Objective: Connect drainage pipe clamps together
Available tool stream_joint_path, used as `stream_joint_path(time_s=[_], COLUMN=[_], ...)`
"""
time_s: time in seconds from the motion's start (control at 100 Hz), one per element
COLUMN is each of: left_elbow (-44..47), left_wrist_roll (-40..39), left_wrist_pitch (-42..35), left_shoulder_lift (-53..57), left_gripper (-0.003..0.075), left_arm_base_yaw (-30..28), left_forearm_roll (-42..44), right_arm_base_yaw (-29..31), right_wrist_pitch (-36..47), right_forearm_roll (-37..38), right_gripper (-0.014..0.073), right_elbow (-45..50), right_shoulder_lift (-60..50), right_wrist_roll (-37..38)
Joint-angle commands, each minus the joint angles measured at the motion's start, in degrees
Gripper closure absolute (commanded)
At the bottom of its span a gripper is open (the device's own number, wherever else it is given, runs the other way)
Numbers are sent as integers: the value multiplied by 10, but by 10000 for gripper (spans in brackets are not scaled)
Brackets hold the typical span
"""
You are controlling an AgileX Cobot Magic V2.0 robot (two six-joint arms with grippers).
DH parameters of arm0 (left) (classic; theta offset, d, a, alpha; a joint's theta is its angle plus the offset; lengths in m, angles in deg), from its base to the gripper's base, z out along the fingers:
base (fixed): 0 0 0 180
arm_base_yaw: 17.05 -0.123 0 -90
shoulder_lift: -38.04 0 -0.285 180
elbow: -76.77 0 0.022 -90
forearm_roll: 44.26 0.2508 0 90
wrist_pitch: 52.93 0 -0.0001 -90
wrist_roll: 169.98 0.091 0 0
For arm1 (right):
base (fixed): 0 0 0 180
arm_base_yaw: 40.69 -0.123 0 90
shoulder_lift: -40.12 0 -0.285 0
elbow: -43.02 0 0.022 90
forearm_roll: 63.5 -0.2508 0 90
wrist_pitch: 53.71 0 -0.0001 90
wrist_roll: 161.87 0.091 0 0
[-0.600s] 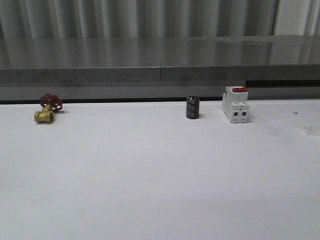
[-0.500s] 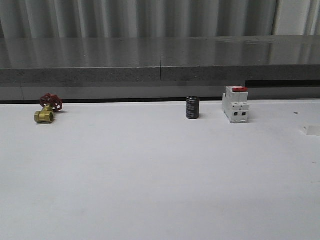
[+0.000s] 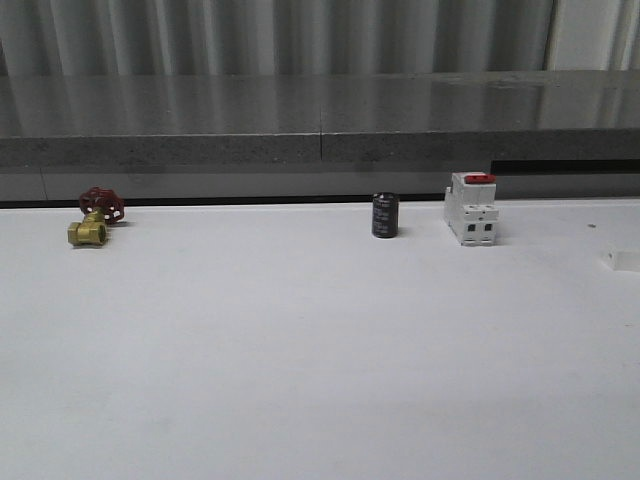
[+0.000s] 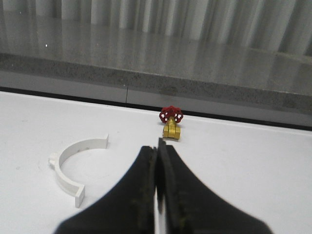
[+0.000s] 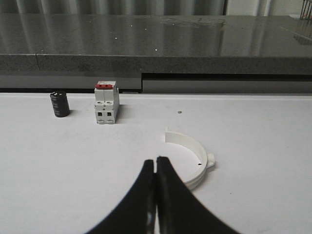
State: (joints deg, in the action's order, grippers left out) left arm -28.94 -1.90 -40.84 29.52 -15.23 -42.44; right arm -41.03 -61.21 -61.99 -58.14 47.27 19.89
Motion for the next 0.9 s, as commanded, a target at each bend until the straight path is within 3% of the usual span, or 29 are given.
stream_joint_path(time_s=[0.0, 0.33, 0.51, 0.76, 0.83, 0.89], left_elbow=[-62, -300, -370, -377, -377, -377], left_wrist_roll=[-6, -6, -6, -6, -6, -6], left_wrist_pitch=[-13, 192, 223, 229, 231, 233], left_shoulder_lift=[-41, -275, -375, -469, -491, -506], left_gripper=[741, 741, 741, 734, 669, 552], left_arm_base_yaw=[5, 5, 5, 5, 5, 5], left_forearm_roll=[0, 4, 4, 26, 28, 28], right_arm_base_yaw=[2, 2, 2, 2, 2, 2], right_wrist_pitch=[48, 48, 48, 48, 48, 48], right_forearm_roll=[0, 0, 0, 0, 0, 0], right_gripper=[660, 660, 660, 660, 660, 660], right_elbow=[-11, -11, -11, -11, -11, -11], right_shoulder_lift=[-11, -11, -11, -11, -11, -11], right_wrist_roll=[-1, -1, -1, -1, -1, -1])
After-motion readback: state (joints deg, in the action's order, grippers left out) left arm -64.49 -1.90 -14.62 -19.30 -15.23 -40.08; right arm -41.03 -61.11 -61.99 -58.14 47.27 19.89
